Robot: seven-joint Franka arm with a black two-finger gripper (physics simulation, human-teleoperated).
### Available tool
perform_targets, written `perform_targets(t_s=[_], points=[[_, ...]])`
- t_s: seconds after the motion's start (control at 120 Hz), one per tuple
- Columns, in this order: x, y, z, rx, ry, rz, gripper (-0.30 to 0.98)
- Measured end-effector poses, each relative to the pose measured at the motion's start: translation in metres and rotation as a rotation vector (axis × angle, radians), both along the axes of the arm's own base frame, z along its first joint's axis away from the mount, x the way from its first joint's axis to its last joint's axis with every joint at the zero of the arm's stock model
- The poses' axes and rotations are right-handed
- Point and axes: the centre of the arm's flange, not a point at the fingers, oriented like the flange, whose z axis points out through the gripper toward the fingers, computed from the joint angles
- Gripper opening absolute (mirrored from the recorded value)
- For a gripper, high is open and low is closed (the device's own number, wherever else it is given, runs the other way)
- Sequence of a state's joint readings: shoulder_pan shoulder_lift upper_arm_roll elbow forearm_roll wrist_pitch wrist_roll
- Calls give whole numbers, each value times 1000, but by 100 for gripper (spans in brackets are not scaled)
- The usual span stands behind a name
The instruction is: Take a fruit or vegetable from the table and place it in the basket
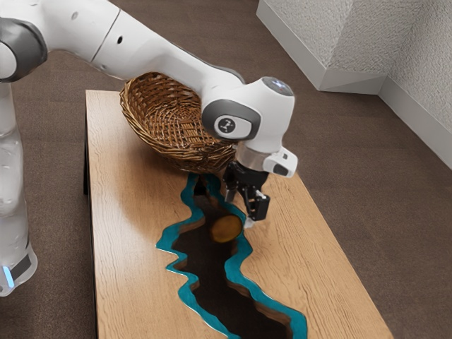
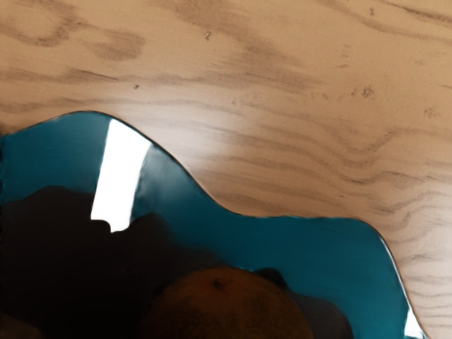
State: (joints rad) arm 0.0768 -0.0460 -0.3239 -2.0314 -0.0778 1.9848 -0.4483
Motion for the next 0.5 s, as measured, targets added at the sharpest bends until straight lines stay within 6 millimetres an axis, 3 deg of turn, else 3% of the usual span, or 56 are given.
perform_targets(t_s=[0.208, 0.5], points=[[2, 7, -6, -5, 14, 54, 69], [-10, -20, -10, -13, 28, 45, 69]])
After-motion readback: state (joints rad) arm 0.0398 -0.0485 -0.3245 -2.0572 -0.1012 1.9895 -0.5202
